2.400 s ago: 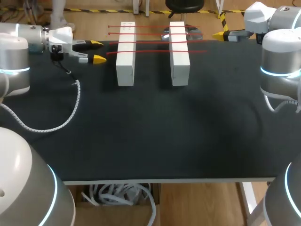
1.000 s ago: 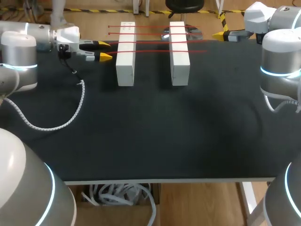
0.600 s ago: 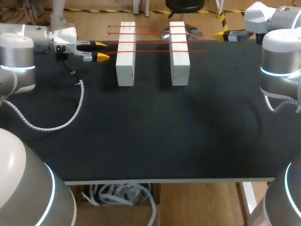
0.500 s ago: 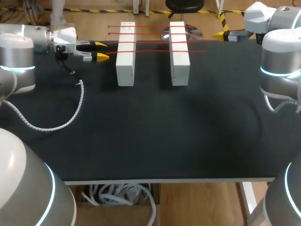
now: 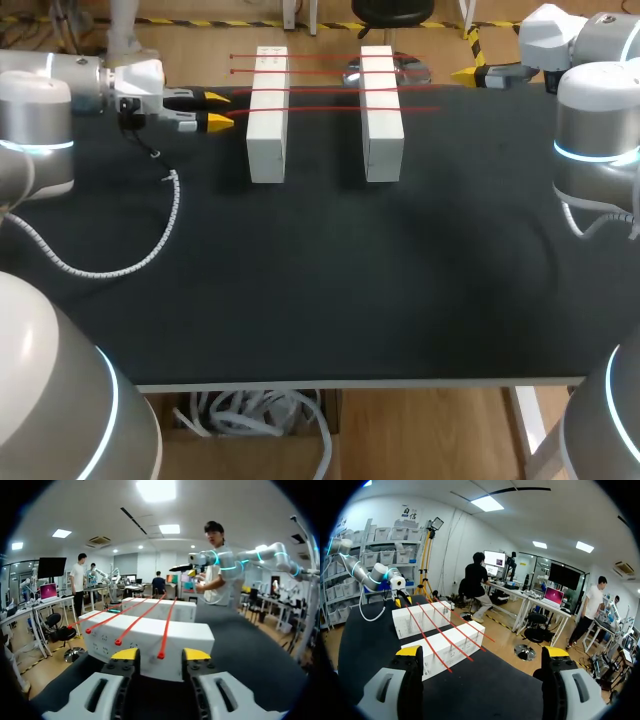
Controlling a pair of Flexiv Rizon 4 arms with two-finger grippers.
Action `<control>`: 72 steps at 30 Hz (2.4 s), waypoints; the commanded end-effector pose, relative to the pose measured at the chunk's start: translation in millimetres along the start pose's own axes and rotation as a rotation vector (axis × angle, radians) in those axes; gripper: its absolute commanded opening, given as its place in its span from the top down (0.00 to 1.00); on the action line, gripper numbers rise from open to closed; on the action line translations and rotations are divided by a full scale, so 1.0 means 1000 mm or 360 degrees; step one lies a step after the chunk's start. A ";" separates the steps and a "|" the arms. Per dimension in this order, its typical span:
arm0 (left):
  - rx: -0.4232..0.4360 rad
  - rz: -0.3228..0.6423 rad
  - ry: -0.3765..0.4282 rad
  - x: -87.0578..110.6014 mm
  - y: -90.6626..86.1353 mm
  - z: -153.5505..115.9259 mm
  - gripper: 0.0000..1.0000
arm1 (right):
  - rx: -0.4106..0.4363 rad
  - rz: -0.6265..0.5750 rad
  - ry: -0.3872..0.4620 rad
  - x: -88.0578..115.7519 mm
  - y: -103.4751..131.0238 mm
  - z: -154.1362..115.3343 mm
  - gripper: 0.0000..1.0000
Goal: Grab the tape and strap the tape.
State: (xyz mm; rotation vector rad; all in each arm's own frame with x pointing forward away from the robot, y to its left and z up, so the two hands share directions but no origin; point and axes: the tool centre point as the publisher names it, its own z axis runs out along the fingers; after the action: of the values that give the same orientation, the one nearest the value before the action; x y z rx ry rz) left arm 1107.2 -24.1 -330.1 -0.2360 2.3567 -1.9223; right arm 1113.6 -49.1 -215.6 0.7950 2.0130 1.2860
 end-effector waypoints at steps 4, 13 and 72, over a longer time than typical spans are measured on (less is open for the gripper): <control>-0.0001 0.0010 0.0016 0.004 -0.003 0.001 0.81 | -0.0002 0.0000 0.0002 0.000 -0.001 0.000 0.00; -0.0006 0.0001 0.0018 0.002 -0.001 0.002 0.89 | -0.0002 0.0000 0.0002 0.000 -0.001 0.000 0.00; 0.0010 -0.0043 -0.0008 -0.003 0.006 0.003 1.00 | -0.0002 0.0000 0.0002 0.000 -0.001 0.000 0.00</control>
State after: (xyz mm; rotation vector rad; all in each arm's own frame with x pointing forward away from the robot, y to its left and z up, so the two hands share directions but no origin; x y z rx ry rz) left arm 1110.0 -26.2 -337.3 -0.2748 2.3538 -1.9392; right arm 1113.6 -49.1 -215.6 0.7951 2.0130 1.2860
